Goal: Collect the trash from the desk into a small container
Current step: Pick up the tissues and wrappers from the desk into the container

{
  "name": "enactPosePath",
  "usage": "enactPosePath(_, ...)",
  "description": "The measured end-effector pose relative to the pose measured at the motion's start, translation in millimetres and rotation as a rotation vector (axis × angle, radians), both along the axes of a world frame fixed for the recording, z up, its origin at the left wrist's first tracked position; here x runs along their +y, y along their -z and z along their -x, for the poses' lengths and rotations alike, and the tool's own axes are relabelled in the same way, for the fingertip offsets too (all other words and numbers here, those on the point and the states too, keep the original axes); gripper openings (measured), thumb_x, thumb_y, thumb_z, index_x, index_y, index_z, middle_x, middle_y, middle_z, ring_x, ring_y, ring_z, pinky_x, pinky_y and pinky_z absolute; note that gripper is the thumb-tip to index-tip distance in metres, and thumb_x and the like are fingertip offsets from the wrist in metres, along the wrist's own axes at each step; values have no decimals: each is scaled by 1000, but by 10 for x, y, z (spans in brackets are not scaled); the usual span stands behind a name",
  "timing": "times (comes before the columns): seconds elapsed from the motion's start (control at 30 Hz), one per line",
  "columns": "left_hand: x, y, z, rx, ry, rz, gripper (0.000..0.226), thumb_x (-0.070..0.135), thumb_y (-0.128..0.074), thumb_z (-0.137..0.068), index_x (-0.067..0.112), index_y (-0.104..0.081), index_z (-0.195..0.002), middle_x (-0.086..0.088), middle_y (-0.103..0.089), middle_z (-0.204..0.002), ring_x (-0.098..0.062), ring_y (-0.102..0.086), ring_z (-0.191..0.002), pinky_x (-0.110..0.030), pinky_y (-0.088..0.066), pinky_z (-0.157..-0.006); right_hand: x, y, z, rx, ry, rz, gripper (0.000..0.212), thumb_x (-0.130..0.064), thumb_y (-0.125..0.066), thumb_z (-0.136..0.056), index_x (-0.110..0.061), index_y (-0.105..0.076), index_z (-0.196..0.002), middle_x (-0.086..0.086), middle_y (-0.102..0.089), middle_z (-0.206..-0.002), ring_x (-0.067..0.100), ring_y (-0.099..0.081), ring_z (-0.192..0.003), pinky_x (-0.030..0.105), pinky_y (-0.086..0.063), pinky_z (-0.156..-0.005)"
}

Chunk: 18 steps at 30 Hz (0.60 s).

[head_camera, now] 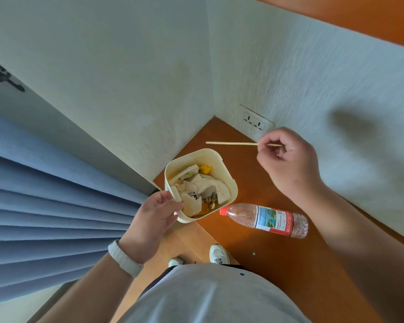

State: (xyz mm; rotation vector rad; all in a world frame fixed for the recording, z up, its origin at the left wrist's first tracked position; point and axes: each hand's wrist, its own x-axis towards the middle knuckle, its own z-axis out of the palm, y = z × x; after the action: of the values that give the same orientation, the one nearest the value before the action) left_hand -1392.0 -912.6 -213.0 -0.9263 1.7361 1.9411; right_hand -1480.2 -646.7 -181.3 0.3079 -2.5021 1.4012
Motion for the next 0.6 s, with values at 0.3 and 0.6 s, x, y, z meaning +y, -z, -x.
enactPosePath(0.3, -40, 40, -95, 19, 42, 8, 25, 9, -67, -93, 10, -65, -118, -13, -73, -121, -26, -70, -112, -28, -55, -87, -596, 106, -69, 63, -319, -147, 9, 0, -65, -78, -8, -65, -81, -9, -57, -78, 0, -53, -65, 14, -48, -58)
enactPosePath(0.6, -57, -8, -135, 31, 24, -75, 22, 7, -63, -95, 6, -65, -116, -13, -76, -118, -24, -74, -106, -26, -59, -83, -1064, 329, 52, 83, -492, -285, 13, -7, -65, -86, -6, -66, -99, 2, -61, -86, 13, -53, -64, 24, -47, -53)
